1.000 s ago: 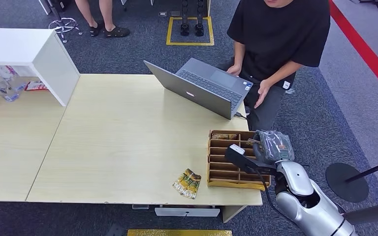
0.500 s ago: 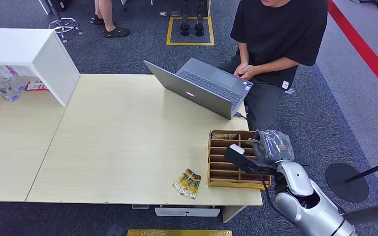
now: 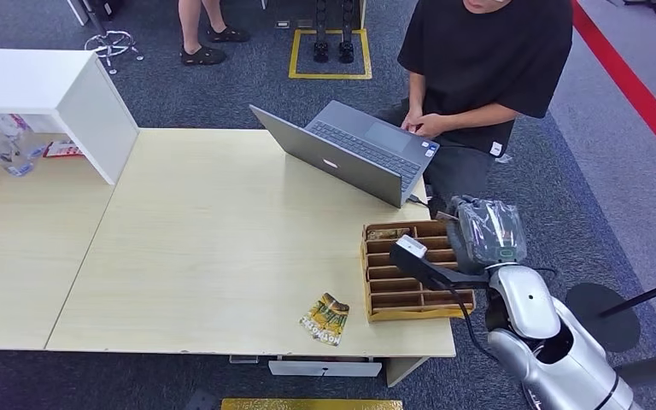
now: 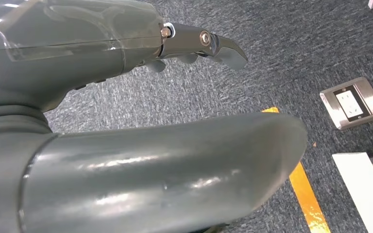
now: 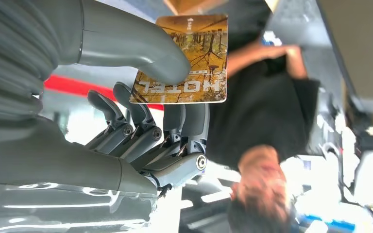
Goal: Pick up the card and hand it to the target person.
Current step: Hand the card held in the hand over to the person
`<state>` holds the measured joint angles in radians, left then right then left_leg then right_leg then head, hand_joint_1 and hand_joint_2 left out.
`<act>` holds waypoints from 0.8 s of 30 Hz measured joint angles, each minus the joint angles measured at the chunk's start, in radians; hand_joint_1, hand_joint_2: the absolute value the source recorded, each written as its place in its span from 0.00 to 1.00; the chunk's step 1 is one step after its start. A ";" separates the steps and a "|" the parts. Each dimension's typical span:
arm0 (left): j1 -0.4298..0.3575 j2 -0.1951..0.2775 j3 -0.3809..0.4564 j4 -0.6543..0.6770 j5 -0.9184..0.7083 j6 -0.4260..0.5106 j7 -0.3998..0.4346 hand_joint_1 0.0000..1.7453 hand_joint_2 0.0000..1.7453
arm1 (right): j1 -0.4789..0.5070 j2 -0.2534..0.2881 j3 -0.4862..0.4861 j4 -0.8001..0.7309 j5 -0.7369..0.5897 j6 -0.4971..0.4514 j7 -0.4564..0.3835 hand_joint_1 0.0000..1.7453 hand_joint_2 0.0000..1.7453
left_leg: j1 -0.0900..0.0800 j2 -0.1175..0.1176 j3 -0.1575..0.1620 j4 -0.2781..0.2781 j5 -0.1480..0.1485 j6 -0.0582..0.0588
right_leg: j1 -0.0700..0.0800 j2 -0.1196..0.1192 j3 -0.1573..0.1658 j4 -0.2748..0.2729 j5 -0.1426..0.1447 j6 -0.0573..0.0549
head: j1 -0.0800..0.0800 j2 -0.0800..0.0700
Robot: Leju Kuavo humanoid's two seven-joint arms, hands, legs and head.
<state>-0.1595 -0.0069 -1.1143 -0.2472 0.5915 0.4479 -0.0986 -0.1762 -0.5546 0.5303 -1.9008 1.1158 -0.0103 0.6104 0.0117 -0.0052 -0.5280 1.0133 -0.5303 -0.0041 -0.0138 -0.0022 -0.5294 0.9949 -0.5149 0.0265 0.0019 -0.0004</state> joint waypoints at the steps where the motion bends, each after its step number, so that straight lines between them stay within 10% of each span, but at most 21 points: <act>1: 0.001 0.000 0.000 0.000 0.000 0.000 0.000 0.00 0.00 | -0.004 -0.003 -0.003 -0.018 0.004 0.010 0.001 0.89 1.00 | 0.000 0.000 0.000 0.000 0.000 0.000 | 0.000 0.000 0.000 0.000 0.000 0.000 | 0.000 0.000; 24: -0.016 -0.002 0.000 0.000 -0.031 -0.010 0.017 0.00 0.00 | -0.134 -0.054 -0.034 -0.124 -0.007 0.018 -0.022 0.95 1.00 | 0.000 0.000 0.000 0.000 0.000 0.000 | 0.000 0.000 0.000 0.000 0.000 0.000 | 0.000 0.000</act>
<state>-0.1756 -0.0089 -1.1143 -0.2472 0.5609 0.4379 -0.0817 -0.3100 -0.6085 0.4960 -2.0247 1.1089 0.0079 0.5884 0.0117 -0.0052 -0.5282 1.0133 -0.5303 -0.0041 -0.0138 -0.0022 -0.5294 0.9950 -0.5149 0.0265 0.0019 -0.0004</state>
